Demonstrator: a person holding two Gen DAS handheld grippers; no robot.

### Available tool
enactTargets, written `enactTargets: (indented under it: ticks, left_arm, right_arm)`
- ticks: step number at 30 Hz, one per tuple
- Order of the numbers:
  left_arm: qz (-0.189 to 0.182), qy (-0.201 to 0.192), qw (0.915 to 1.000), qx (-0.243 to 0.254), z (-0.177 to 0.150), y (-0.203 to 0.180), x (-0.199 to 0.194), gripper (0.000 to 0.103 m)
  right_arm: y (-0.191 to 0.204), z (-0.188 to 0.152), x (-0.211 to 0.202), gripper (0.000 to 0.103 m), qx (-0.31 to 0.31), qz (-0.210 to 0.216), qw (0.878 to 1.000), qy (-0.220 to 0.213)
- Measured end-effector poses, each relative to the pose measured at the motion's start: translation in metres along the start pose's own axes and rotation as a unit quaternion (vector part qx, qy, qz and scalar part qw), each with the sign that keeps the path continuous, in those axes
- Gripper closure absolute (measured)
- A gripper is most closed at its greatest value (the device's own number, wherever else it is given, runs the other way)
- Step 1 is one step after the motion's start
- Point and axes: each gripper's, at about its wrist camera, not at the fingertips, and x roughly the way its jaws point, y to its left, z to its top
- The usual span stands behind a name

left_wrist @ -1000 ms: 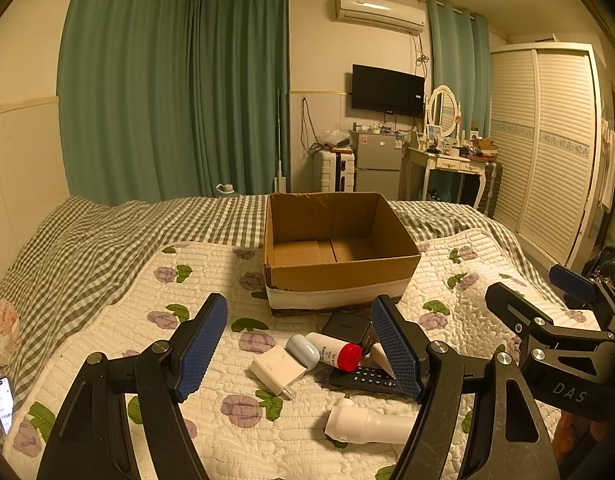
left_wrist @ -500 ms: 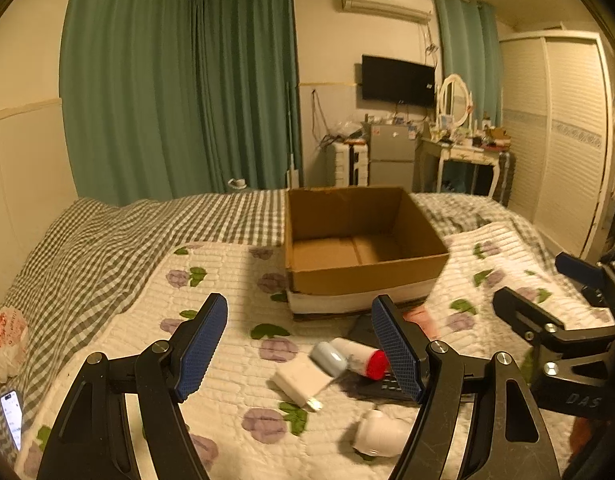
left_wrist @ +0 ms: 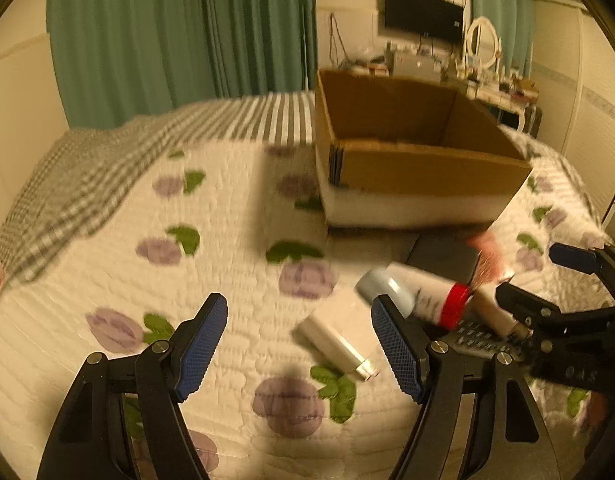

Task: Organize rigid objects
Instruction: 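Grasp the white square adapter with the left tool while the right tool grasps the white plug charger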

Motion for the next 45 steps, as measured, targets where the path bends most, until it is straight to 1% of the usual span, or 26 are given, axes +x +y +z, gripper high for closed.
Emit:
enactTargets:
  ticks: [3,5,8,9,10,11,13,15,16,18,23,26,28,30,31,35,42,45]
  left_arm:
    - [-0.009,0.025,0.9996,0.000,-0.004,-0.001,0.010,0.026]
    - [-0.014,0.032,0.9994,0.001,-0.005,-0.003,0.014,0.026]
    - [-0.013,0.038,0.9992,0.006,-0.008,-0.006,0.018,0.026]
    - [-0.013,0.041,0.9990,0.007,-0.009,-0.006,0.020,0.026]
    - [-0.014,0.045,0.9989,0.007,-0.009,-0.007,0.022,0.026]
    - [-0.016,0.047,0.9987,0.007,-0.010,-0.007,0.024,0.026]
    - [-0.022,0.056,0.9982,0.008,-0.010,-0.008,0.027,0.026]
    - [-0.026,0.065,0.9974,0.014,-0.011,-0.011,0.031,0.026]
    - [-0.022,0.070,0.9971,0.020,-0.010,-0.014,0.033,0.026]
    - [-0.017,0.074,0.9964,0.036,-0.009,-0.021,0.037,0.026]
    - [-0.018,0.083,0.9941,0.067,-0.004,-0.035,0.053,0.026]
    - [-0.015,0.112,0.9908,0.074,-0.007,-0.038,0.073,0.026]
    - [-0.010,0.119,0.9902,0.071,-0.008,-0.038,0.080,0.026]
    - [-0.006,0.112,0.9907,0.076,-0.008,-0.040,0.081,0.026]
    - [-0.006,0.109,0.9910,0.078,-0.009,-0.041,0.080,0.028]
    - [-0.022,0.083,0.9930,0.081,-0.010,-0.043,0.067,0.031]
    - [-0.034,0.059,0.9959,0.059,-0.011,-0.035,0.035,0.033]
    - [-0.039,0.045,0.9969,0.051,-0.009,-0.032,0.014,0.033]
  right_arm:
    - [-0.008,-0.006,0.020,0.013,0.008,-0.010,0.999,0.042]
    - [-0.007,-0.009,0.029,0.021,0.007,-0.001,0.998,0.059]
    - [-0.002,-0.012,0.033,0.030,-0.005,0.009,0.998,0.066]
    - [-0.002,-0.012,0.032,0.040,-0.004,0.020,0.998,0.065]
    - [-0.003,-0.013,0.032,0.058,0.000,0.038,0.997,0.066]
    - [-0.004,-0.013,0.031,0.062,0.004,0.047,0.997,0.066]
    - [-0.008,-0.014,0.026,0.062,0.006,0.048,0.997,0.061]
    - [-0.013,-0.014,0.014,0.062,0.016,0.058,0.997,0.043]
    - [-0.017,-0.013,0.006,0.062,0.023,0.058,0.998,0.029]
    - [-0.024,-0.012,-0.002,0.062,0.030,0.057,0.998,0.015]
    - [-0.033,-0.011,-0.009,0.062,0.044,0.075,0.996,0.012]
    - [-0.034,-0.010,-0.010,0.062,0.050,0.085,0.995,0.009]
    - [-0.034,-0.010,-0.009,0.062,0.053,0.090,0.994,0.010]
    - [-0.033,-0.009,-0.007,0.062,0.054,0.092,0.994,0.012]
    - [-0.033,-0.010,-0.007,0.062,0.055,0.093,0.994,0.012]
    - [-0.035,-0.011,-0.013,0.062,0.053,0.091,0.994,0.006]
    - [-0.035,-0.010,-0.037,0.062,0.050,0.074,0.996,-0.017]
    - [-0.036,-0.005,-0.051,0.062,0.048,0.071,0.996,-0.030]
